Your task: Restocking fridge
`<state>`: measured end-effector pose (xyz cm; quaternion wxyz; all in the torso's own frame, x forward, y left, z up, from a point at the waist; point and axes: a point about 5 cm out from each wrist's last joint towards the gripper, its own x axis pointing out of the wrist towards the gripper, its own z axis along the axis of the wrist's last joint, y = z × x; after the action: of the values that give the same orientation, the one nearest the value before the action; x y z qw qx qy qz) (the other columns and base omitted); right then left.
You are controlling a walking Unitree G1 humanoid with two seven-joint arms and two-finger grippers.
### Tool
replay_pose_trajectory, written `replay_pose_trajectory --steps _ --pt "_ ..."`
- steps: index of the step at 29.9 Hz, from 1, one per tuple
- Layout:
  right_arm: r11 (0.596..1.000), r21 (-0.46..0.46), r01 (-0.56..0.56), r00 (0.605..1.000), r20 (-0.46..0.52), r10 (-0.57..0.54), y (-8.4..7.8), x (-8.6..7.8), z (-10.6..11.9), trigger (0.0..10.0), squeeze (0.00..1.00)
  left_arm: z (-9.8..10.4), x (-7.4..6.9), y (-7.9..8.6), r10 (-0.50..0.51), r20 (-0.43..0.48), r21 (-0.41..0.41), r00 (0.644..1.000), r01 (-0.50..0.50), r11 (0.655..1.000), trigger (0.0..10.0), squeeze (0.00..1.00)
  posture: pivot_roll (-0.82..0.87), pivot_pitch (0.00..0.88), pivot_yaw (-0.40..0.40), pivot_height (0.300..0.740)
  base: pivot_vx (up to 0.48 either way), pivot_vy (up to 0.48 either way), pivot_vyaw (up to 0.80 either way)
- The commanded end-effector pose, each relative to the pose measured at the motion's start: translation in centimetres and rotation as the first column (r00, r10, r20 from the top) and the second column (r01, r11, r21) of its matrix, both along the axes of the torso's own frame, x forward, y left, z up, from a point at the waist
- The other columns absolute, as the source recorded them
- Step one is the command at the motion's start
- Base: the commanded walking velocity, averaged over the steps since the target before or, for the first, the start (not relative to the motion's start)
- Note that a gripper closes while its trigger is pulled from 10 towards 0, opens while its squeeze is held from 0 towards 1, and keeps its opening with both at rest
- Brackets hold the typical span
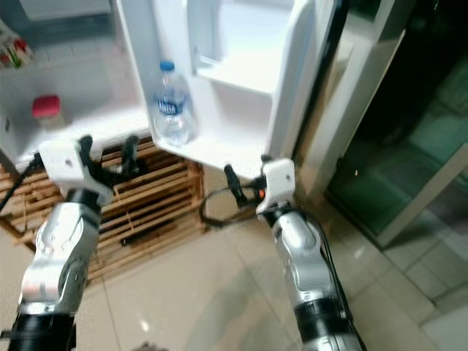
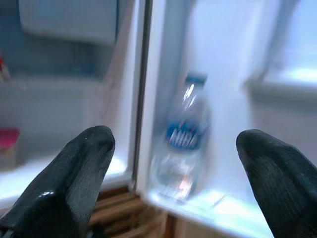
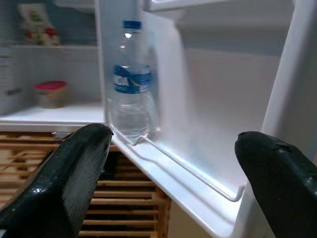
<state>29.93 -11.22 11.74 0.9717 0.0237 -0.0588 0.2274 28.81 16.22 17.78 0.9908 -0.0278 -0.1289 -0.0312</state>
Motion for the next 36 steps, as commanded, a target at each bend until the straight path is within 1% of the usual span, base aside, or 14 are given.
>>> replay_pose_trajectory --steps 1,3,6,10,11,13,16,22,26,28,30,32,33,36 --pt "1.0 -0.012 -0.007 1.0 -0.029 0.007 -0.4 -0.5 0.0 10.0 0.0 0.6 -0.4 -1.4 -0.045 0.007 0.022 0.999 0.045 0.999 10.0 0.0 -0.05 0.0 -0.004 0.74 0.0 -0.48 0.59" --pt "1.0 -0.007 -0.011 0.999 -0.031 0.011 -0.5 -0.6 0.4 10.0 0.0 0.5 -0.7 -2.0 -0.061 -0.002 0.027 0.998 0.061 0.998 10.0 0.0 -0.05 0.0 -0.004 0.74 0.0 -0.48 0.57" --pt "1.0 -0.007 -0.024 0.999 -0.034 0.023 -0.3 -0.7 0.7 10.0 0.0 0.4 -0.7 -2.1 -0.061 -0.009 0.025 0.998 0.061 0.998 10.0 0.0 -0.05 0.0 -0.002 0.74 0.0 -0.48 0.53" --pt "0.999 -0.017 -0.044 0.998 -0.044 0.043 -0.1 -1.2 0.6 10.0 0.0 0.5 -0.7 -1.6 -0.039 -0.009 0.045 0.999 0.04 0.998 10.0 0.0 -0.05 0.0 0.0 0.74 0.0 -0.48 0.52" --pt "0.995 -0.037 -0.09 0.993 -0.074 0.087 0.0 -1.9 0.0 10.0 0.0 0.5 -0.7 -1.2 -0.007 -0.016 0.06 1.0 0.008 0.998 10.0 0.0 -0.05 0.0 0.003 0.74 0.0 -0.48 0.52" --pt "0.993 -0.052 -0.102 0.99 -0.1 0.096 0.0 -2.4 -0.5 10.0 0.0 0.4 -0.6 -1.1 0.01 -0.026 0.064 1.0 -0.009 0.998 10.0 0.0 -0.05 0.0 0.005 0.74 0.0 -0.476 0.51" --pt "0.994 -0.059 -0.091 0.99 -0.109 0.085 -0.1 -2.3 -0.6 10.0 0.0 0.4 -0.5 -1.0 0.014 -0.032 0.063 0.999 -0.012 0.998 10.0 0.0 -0.05 0.0 0.009 0.74 0.0 -0.472 0.51" --pt "0.996 -0.071 -0.059 0.994 -0.099 0.052 0.1 -1.3 -0.3 10.0 0.0 0.1 -0.2 -0.5 0.041 -0.041 0.062 0.998 -0.038 0.997 10.0 0.0 -0.05 0.0 0.01 0.74 0.0 -0.444 0.44" --pt "0.993 -0.101 -0.06 0.994 -0.099 0.05 0.1 -1.0 -0.4 10.0 0.0 -0.6 -0.2 0.1 0.074 -0.074 0.054 0.994 -0.071 0.996 10.0 0.0 -0.04 0.0 0.005 0.74 0.252 -0.405 0.43" --pt "0.993 -0.106 -0.048 0.995 -0.097 0.037 -0.1 -0.9 -0.3 10.0 0.0 -0.8 -0.2 0.3 0.081 -0.084 0.043 0.993 -0.078 0.996 10.0 0.0 -0.04 0.0 0.004 0.74 0.259 -0.401 0.43" --pt "0.991 -0.129 0.023 0.995 -0.091 -0.035 -0.8 -0.2 -0.4 10.0 0.0 -1.0 0.0 0.8 0.107 -0.096 0.016 0.99 -0.106 0.994 10.0 0.0 -0.04 0.0 0.002 0.74 0.266 -0.398 0.43" --pt "0.984 -0.139 0.109 0.99 -0.08 -0.121 -1.7 0.8 -0.1 10.0 0.0 -1.2 0.2 1.0 0.12 -0.109 0.028 0.987 -0.118 0.993 10.0 0.0 -0.04 0.0 0.002 0.74 0.199 -0.133 0.0" --pt "0.973 -0.154 0.17 0.981 -0.065 -0.182 -2.2 1.7 0.2 10.0 0.0 -1.2 0.4 0.9 0.122 -0.109 0.037 0.986 -0.119 0.992 10.0 0.0 -0.04 0.0 0.004 0.74 0.0 0.0 0.0" --pt "0.965 -0.153 0.215 0.973 -0.05 -0.225 -2.7 2.5 0.8 10.0 0.0 -0.9 0.5 0.9 0.12 -0.09 0.031 0.989 -0.117 0.993 10.0 0.0 -0.04 0.0 0.003 0.74 0.0 0.0 0.0"
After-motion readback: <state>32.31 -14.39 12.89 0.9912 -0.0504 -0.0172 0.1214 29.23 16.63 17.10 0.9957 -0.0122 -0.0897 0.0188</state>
